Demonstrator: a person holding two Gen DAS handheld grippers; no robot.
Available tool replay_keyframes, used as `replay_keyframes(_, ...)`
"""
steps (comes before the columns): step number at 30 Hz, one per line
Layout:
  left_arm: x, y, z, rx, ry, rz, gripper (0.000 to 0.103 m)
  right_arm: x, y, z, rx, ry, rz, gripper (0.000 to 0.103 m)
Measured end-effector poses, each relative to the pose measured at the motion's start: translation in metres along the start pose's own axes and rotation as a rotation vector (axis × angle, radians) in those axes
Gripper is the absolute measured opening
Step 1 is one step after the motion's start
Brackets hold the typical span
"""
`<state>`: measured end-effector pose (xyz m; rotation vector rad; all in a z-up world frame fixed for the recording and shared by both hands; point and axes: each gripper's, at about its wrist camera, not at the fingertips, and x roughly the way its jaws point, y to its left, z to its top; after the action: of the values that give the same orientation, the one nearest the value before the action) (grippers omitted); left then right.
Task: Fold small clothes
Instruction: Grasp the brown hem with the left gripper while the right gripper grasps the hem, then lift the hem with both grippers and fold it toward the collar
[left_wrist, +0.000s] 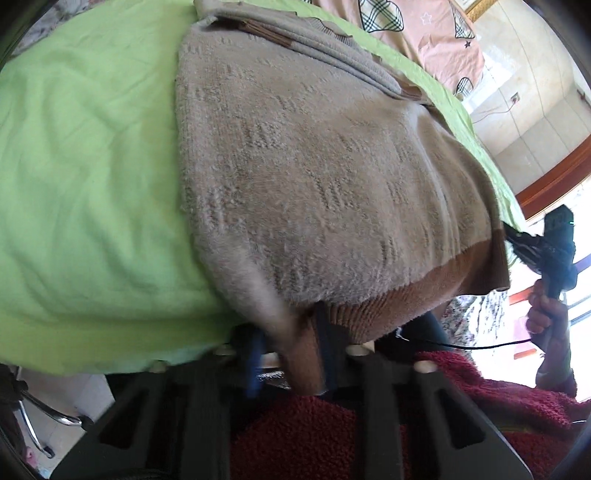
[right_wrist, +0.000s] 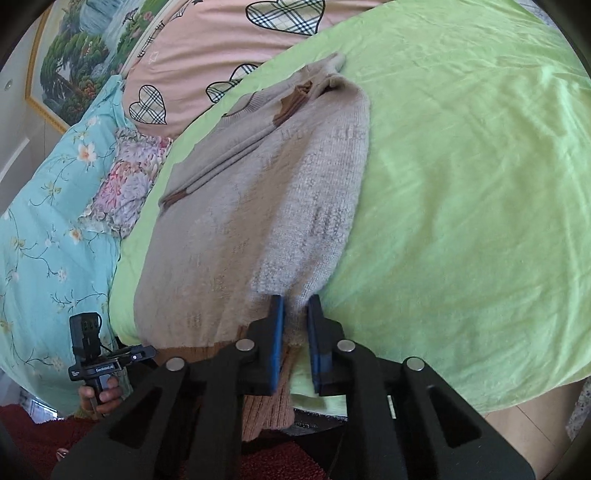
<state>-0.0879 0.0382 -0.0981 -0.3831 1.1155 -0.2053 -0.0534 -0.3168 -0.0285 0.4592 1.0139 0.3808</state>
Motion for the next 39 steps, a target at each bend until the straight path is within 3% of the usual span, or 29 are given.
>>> replay_keyframes(3,-0.01,-0.006,-0.002,0.023,-0.027,0.013,0.007,-0.032,-0.01,0.003,0.011,-0.049,-0.022,0.007)
replay_keyframes(8,-0.025,-0.007,-0.004,0.053,-0.063,-0.015,0.008,-0.071,-0.044,0.007,0.07,-0.102,-0.082,0.0)
replay_keyframes(11,-0.012,0.004,-0.001,0.008,0.005,-0.032,0.015,-0.065,-0.057,0.004,0.115,-0.089,-0.054,0.001)
replay_keyframes(14,-0.006,0.006,0.0,-0.004,0.032,-0.053,0.032,-0.062,-0.06,-0.001,0.136,-0.077,-0.036,0.003)
replay_keyframes(15,-0.005,0.006,0.0,0.0,0.033,-0.062,0.037,-0.063,-0.057,-0.003,0.118,-0.077,-0.028,0.008)
replay_keyframes(17,0.0,0.004,0.0,0.018,0.042,-0.08,0.039,-0.062,-0.051,-0.007,0.09,-0.072,0.003,0.032)
replay_keyframes(18,0.005,0.0,0.001,0.029,0.049,-0.085,0.04,-0.062,-0.048,-0.008,0.078,-0.068,0.014,0.052)
replay_keyframes(20,0.014,-0.006,0.004,0.059,0.066,-0.082,0.039,-0.056,-0.039,-0.011,0.037,-0.053,0.036,0.058)
replay_keyframes(23,0.02,-0.013,0.004,0.104,0.067,-0.076,0.038,-0.036,-0.028,-0.015,-0.011,0.015,0.055,0.058)
replay_keyframes(25,0.019,-0.015,0.002,0.127,0.056,-0.067,0.022,-0.025,-0.025,-0.018,-0.024,0.026,0.075,0.056)
replay_keyframes(26,0.017,-0.015,0.001,0.137,0.047,-0.066,0.006,-0.023,-0.025,-0.018,-0.026,0.021,0.079,0.052)
replay_keyframes(27,0.016,-0.015,0.001,0.137,0.041,-0.071,0.007,-0.021,-0.026,-0.017,-0.02,0.022,0.091,0.036)
replay_keyframes(28,0.012,-0.015,0.0,0.14,0.032,-0.075,0.007,-0.02,-0.029,-0.017,-0.006,0.031,0.104,0.006)
replay_keyframes(32,-0.019,-0.026,-0.008,0.211,-0.058,-0.095,0.007,-0.037,-0.035,-0.019,0.022,0.013,0.131,0.007)
replay_keyframes(35,-0.025,-0.023,-0.007,0.192,-0.064,-0.122,0.006,-0.042,-0.04,-0.02,0.034,0.013,0.126,0.007)
replay_keyframes(39,-0.058,-0.03,0.005,0.173,-0.149,-0.187,0.006,-0.047,-0.032,-0.011,0.05,-0.031,0.221,0.007)
